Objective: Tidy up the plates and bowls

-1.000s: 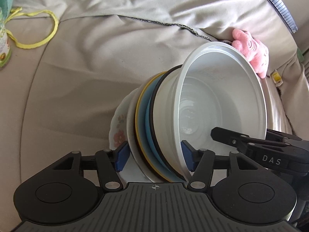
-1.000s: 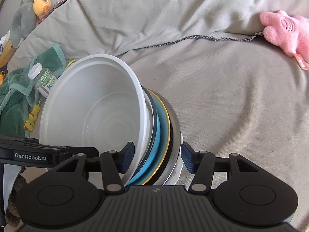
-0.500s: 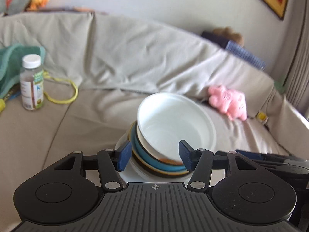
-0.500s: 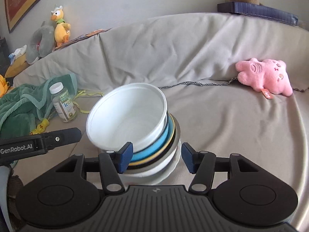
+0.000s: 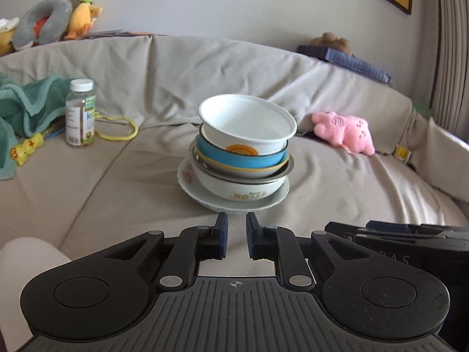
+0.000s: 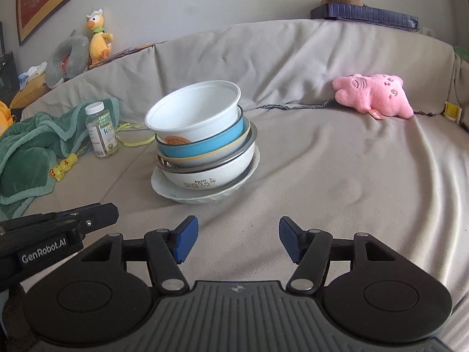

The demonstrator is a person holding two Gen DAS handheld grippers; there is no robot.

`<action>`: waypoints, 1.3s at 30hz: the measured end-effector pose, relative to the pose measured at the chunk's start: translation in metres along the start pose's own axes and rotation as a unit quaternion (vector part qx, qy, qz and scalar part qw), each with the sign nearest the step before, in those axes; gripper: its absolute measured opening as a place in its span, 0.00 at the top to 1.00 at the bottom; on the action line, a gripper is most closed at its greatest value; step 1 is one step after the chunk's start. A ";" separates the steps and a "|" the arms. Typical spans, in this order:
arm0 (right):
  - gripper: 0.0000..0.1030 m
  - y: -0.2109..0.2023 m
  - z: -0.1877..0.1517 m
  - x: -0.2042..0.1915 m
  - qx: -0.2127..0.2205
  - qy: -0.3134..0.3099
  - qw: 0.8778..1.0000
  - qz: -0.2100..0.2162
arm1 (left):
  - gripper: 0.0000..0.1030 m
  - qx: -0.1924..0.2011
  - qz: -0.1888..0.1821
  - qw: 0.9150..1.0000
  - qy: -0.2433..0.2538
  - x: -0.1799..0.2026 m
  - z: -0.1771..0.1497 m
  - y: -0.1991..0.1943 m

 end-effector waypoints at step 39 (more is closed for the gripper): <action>0.40 0.006 -0.012 -0.014 -0.033 -0.015 0.999 0.020 | 0.84 -0.051 0.004 0.998 0.024 0.012 -0.018 0.007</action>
Point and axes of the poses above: each gripper's, at about its wrist camera, not at the fingertips, and y roughly the way its jaws point, x to its right, z to its top, the point moved 8 cm from there along y, roughly the way its jaws point, and after that the axes turned 8 degrees about -x, right-handed, at the moved point
